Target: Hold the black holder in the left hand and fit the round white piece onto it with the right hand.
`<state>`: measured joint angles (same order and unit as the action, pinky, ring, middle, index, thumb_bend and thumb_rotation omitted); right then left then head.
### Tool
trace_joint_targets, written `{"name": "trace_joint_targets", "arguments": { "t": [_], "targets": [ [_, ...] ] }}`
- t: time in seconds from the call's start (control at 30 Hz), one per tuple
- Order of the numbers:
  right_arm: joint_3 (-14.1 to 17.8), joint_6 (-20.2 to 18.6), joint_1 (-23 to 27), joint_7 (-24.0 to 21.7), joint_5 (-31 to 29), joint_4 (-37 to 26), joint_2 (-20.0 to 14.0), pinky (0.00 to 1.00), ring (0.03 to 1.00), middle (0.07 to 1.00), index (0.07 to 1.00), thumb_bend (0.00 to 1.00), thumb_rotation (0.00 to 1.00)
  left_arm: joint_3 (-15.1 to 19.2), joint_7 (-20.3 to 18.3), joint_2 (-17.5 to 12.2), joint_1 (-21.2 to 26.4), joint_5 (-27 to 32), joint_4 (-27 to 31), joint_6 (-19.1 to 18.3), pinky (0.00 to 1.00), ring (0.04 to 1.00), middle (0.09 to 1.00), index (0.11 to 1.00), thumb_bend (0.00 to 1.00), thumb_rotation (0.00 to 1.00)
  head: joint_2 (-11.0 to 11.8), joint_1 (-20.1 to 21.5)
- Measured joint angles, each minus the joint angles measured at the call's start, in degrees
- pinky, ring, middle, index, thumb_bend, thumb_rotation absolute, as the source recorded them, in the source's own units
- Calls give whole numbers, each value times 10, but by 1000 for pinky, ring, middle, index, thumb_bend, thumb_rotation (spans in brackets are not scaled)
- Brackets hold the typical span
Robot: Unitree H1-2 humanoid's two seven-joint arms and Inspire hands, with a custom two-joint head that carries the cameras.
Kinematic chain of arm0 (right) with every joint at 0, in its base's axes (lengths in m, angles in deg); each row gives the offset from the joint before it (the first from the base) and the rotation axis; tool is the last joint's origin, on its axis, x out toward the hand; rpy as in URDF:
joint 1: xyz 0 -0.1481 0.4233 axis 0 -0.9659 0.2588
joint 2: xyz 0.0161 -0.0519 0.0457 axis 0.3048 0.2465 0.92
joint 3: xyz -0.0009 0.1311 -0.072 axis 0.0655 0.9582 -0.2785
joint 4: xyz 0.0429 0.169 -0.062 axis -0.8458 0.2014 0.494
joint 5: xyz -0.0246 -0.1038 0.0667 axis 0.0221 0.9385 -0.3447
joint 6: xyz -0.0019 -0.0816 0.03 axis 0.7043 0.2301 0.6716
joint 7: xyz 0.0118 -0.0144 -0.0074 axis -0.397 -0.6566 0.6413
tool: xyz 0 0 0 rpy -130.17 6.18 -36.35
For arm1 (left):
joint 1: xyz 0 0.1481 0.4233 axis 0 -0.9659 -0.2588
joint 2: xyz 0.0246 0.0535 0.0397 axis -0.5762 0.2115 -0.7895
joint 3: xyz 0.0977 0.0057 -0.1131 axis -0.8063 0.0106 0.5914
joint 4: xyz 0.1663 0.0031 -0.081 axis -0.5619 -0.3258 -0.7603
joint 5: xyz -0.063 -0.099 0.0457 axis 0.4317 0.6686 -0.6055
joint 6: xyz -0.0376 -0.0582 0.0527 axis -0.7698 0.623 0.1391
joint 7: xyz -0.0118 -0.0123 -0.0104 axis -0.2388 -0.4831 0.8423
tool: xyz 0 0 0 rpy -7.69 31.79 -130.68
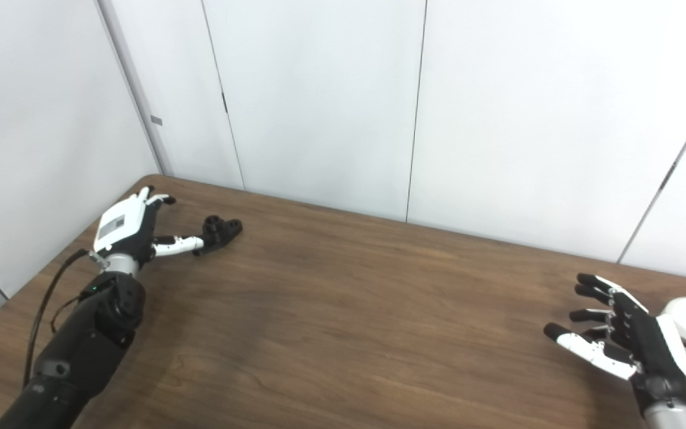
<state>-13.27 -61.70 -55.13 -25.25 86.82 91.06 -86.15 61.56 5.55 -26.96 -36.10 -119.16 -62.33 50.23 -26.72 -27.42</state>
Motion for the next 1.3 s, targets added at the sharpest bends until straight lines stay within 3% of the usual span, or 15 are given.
{"name": "trace_joint_targets", "arguments": {
  "t": [0.47,0.7,0.9,1.07,1.3],
  "targets": [
    [0,0,-2,0,1,-12,-3,434,613,782,777,681,347,-27,-3,-1,8,24,-62,2,970,1000,1000,844,1000,569,-4,4],
    [0,-1,-2,0,1,-12,-3,440,617,784,779,672,335,-35,28,1,23,26,-111,13,979,1000,1000,831,1000,487,-4,7],
    [0,-1,-2,0,1,-12,-3,434,607,778,776,683,350,-31,69,11,30,49,-146,50,994,1000,1000,810,995,375,-5,10],
    [0,-1,-3,0,1,-12,-3,430,604,776,769,673,321,-15,87,23,37,87,-166,95,973,1000,1000,777,915,244,-5,16],
    [0,-5,-3,0,7,-16,-5,437,612,787,777,665,319,-9,138,56,44,111,-190,145,952,1000,977,738,862,186,-7,18]
  ]
}}
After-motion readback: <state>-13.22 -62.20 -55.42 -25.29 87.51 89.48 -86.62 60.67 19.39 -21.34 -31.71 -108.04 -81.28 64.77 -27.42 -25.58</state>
